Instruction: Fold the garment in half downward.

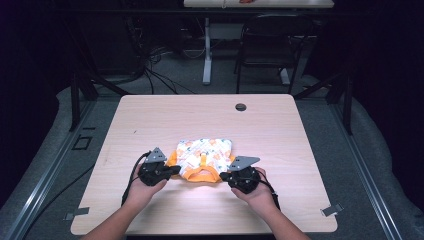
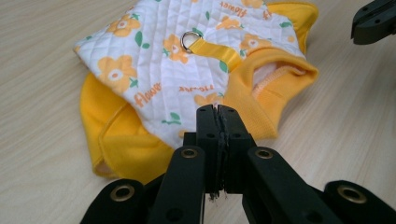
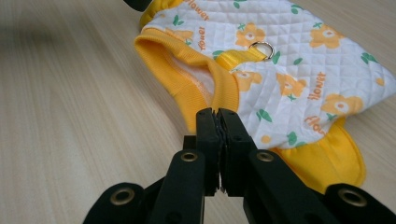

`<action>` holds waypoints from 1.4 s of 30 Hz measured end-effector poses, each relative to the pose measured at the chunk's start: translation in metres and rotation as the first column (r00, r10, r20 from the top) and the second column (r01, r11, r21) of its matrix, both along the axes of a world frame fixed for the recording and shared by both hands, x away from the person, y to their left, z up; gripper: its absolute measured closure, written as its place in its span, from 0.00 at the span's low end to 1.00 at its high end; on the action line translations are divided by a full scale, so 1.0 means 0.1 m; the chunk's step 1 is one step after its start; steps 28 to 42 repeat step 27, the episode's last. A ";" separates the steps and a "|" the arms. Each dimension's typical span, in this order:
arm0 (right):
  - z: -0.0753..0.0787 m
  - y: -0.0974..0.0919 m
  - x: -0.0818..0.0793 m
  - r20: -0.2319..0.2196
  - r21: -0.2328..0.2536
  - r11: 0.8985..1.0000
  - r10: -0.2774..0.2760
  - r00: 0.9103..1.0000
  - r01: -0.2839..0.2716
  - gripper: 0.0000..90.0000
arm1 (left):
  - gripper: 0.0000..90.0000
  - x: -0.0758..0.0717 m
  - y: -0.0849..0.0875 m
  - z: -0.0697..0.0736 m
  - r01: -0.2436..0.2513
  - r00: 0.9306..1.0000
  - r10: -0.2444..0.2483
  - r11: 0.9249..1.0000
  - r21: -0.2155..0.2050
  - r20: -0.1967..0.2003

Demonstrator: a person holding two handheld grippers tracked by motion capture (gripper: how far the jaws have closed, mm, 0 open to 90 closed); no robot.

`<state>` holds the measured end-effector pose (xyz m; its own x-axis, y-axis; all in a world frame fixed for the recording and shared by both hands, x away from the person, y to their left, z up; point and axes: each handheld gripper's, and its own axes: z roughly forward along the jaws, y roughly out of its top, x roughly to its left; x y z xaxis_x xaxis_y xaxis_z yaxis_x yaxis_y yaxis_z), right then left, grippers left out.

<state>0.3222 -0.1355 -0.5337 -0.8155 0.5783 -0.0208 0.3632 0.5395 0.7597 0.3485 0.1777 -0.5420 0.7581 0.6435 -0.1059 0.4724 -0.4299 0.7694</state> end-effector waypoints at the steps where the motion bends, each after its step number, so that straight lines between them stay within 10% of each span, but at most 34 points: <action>1: 0.00 -0.02 -0.02 0.000 0.001 1.000 -0.001 1.000 0.001 0.97 | 0.98 -0.02 0.02 0.00 -0.004 1.000 0.004 1.000 -0.008 -0.004; 22: -0.12 -0.20 -0.32 0.012 -0.005 1.000 -0.029 1.000 0.029 0.95 | 0.89 -0.38 0.38 -0.14 -0.044 0.998 0.046 0.997 -0.062 0.031; 42: -0.16 -0.18 -0.38 0.048 -0.032 0.999 -0.036 0.998 0.037 0.91 | 0.79 -0.44 0.45 -0.19 -0.043 0.996 0.045 0.999 -0.024 0.079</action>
